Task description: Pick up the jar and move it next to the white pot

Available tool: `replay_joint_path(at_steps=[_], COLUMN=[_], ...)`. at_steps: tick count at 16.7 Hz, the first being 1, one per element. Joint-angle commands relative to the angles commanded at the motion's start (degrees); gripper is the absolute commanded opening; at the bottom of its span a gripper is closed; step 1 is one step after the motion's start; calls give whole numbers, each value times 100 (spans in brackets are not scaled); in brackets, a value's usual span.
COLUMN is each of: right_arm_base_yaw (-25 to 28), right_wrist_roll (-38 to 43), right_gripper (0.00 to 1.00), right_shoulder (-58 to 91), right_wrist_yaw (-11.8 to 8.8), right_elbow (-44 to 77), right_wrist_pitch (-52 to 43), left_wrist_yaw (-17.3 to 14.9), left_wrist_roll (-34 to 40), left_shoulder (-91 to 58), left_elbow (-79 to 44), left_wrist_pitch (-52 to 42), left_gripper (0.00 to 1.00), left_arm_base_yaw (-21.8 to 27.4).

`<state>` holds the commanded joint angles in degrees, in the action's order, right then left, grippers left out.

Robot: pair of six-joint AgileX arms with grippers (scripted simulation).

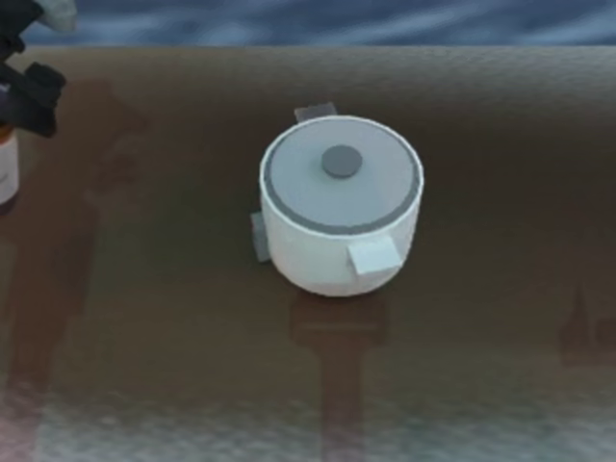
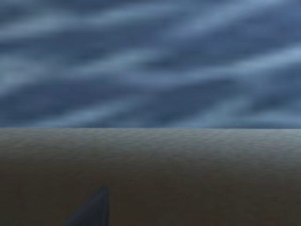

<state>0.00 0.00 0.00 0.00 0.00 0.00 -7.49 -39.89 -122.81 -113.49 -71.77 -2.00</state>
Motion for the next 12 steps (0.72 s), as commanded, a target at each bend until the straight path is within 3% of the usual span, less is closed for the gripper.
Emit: replay_joint_path(at_steps=[8,12], right_arm_base_yaw=[0,0], right_wrist_roll=[0,0], right_gripper=[100,100], right_shoulder=[0,0], right_wrist_yaw=[0,0], right_elbow=[0,0], right_wrist_pitch=[0,0], left_wrist_yaw=[27,272], left_wrist_roll=[68,916], left_shoulder=[203,307], left_elbow=[248,705], left_wrist_pitch=[57,713], left_gripper=[0,0], left_arm_base_yaw=[41,344])
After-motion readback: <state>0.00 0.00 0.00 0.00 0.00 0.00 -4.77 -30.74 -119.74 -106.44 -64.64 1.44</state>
